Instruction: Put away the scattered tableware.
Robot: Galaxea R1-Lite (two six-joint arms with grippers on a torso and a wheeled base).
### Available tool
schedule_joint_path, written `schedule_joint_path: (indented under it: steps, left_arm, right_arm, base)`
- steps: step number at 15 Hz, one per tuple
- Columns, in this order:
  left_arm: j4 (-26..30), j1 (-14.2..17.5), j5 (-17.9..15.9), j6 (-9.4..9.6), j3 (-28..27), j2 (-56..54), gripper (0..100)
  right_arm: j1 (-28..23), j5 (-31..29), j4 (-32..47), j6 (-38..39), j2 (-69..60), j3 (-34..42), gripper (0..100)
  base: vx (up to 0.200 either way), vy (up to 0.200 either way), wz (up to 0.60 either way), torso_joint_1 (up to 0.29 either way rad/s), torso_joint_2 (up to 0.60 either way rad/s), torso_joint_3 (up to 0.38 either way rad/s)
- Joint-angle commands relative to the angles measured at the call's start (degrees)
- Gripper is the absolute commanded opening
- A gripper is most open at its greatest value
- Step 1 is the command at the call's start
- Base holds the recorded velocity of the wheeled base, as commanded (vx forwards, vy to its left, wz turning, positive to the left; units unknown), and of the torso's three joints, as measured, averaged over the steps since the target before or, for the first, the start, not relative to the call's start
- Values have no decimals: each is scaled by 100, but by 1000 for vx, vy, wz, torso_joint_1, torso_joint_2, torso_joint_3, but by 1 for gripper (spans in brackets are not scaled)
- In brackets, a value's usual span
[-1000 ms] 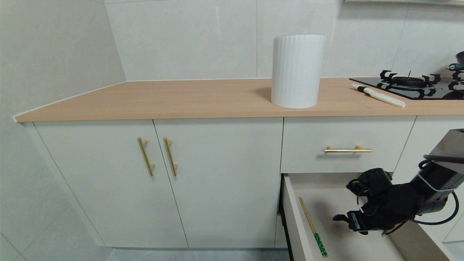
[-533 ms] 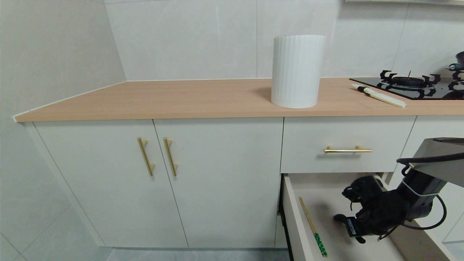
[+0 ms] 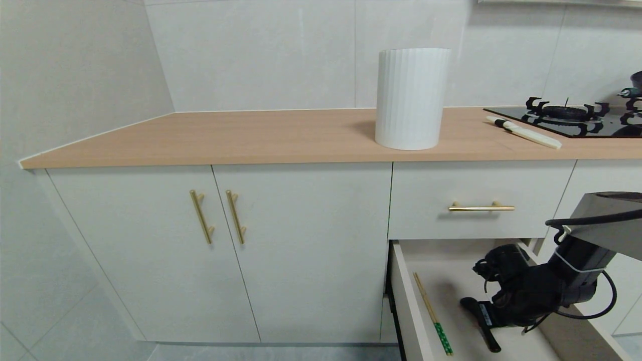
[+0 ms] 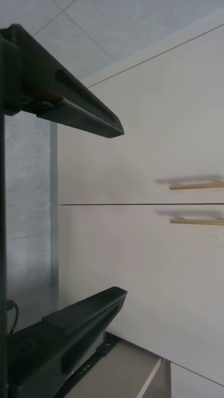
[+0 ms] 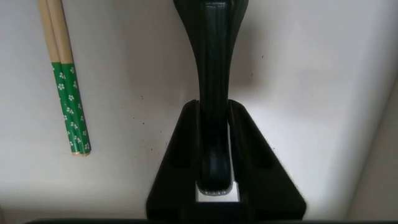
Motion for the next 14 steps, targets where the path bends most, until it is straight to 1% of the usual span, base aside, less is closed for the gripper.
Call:
schedule_joint_path:
  steps: [1, 8, 12, 13, 14]
  left_arm:
    - [-1, 1, 0, -1, 0, 7, 100]
    - [-1, 1, 0, -1, 0, 7, 100]
    - [-1, 1, 0, -1, 0, 7, 100]
    - [-9, 1, 0, 26, 0, 7, 100]
    - [-1, 1, 0, 26, 0, 7, 100]
  right_arm:
    - [3, 3, -3, 6, -9, -3, 100]
    - [-23, -5, -30, 164, -167, 111, 100]
    - [-23, 12, -82, 217, -1055, 419, 100]
    - [-6, 47, -82, 217, -1705, 603, 100]
    - [-6, 47, -74, 217, -1899, 647, 100]
  base:
    - [0, 0, 0, 0, 0, 0]
    - [0, 0, 0, 0, 0, 0]
    - [0, 0, 0, 0, 0, 0]
    - [0, 0, 0, 0, 0, 0]
    - [0, 0, 0, 0, 0, 0]
